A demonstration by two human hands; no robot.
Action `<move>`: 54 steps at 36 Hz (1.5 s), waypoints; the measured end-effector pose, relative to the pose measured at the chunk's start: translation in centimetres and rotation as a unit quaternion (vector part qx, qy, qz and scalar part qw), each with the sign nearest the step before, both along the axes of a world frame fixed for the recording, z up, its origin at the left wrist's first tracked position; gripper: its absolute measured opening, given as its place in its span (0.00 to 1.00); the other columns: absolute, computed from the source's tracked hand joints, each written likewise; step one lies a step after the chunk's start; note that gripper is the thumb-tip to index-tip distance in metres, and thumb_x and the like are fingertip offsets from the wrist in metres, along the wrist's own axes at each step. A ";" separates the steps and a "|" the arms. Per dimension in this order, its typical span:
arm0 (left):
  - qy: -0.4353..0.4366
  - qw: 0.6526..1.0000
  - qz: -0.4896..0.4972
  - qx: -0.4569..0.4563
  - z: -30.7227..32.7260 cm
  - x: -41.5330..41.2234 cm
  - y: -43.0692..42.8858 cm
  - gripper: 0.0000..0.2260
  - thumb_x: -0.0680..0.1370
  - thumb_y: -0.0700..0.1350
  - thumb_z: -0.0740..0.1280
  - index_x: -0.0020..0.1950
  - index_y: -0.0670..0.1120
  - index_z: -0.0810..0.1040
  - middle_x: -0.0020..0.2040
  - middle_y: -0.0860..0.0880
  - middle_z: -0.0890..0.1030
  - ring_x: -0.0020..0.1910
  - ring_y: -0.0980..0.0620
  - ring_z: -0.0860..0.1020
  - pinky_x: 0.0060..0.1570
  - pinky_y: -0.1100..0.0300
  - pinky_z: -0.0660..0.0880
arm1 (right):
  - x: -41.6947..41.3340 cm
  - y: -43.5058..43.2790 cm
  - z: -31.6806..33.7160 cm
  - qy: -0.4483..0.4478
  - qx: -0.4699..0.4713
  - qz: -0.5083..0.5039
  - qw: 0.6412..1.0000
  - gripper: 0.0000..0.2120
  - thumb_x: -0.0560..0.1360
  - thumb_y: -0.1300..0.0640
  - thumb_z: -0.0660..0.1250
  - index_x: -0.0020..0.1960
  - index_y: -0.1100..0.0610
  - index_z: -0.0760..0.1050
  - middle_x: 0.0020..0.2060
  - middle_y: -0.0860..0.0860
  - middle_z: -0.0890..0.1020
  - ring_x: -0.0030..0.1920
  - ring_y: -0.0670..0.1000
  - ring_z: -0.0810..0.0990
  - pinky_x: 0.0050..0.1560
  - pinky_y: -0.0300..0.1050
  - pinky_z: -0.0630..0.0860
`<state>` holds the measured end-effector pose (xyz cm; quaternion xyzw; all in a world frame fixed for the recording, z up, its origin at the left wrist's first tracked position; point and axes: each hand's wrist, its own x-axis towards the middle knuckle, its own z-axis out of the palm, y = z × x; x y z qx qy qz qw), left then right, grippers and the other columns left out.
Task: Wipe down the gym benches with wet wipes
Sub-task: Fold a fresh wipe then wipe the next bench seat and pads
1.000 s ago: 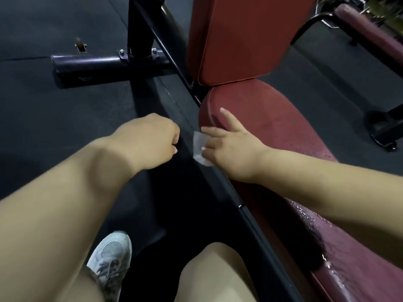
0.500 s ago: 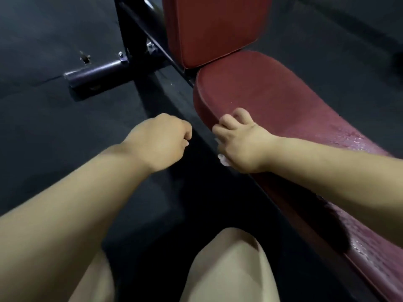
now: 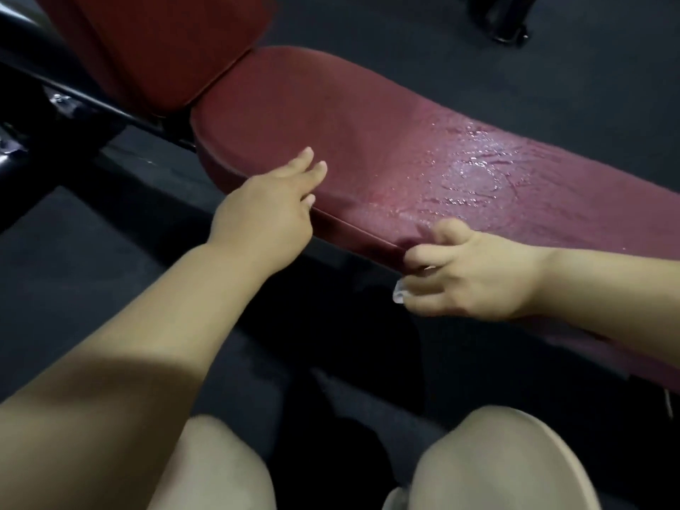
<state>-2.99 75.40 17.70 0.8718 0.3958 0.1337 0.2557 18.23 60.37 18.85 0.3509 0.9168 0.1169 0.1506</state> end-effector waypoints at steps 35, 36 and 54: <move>-0.066 0.949 -0.267 0.151 -2.3 9.5 -9.5 0.29 0.73 0.27 0.57 0.72 0.45 0.66 0.74 0.48 0.65 0.75 0.42 0.55 0.72 0.46 0.41 | -2.5 -15.0 -4.1 0.398 0.410 -0.725 0.385 0.13 0.69 0.62 0.54 0.40 0.44 0.66 0.45 0.56 0.76 0.42 0.54 0.77 0.45 0.48 0.74; -0.073 0.950 -0.264 0.147 -2.4 9.5 -9.5 0.29 0.73 0.27 0.57 0.72 0.45 0.67 0.74 0.48 0.65 0.75 0.42 0.55 0.72 0.47 0.41 | -3.3 -14.1 -4.4 0.408 0.425 -0.722 0.363 0.13 0.70 0.65 0.56 0.41 0.46 0.64 0.46 0.56 0.75 0.43 0.53 0.75 0.46 0.44 0.72; -0.091 0.969 -0.200 0.113 -2.2 9.7 -10.9 0.30 0.72 0.26 0.56 0.71 0.45 0.68 0.73 0.49 0.66 0.76 0.45 0.54 0.73 0.50 0.39 | -4.8 -12.7 -6.5 0.474 0.434 -0.663 0.385 0.11 0.73 0.68 0.61 0.44 0.52 0.66 0.47 0.54 0.70 0.42 0.35 0.70 0.43 0.22 0.63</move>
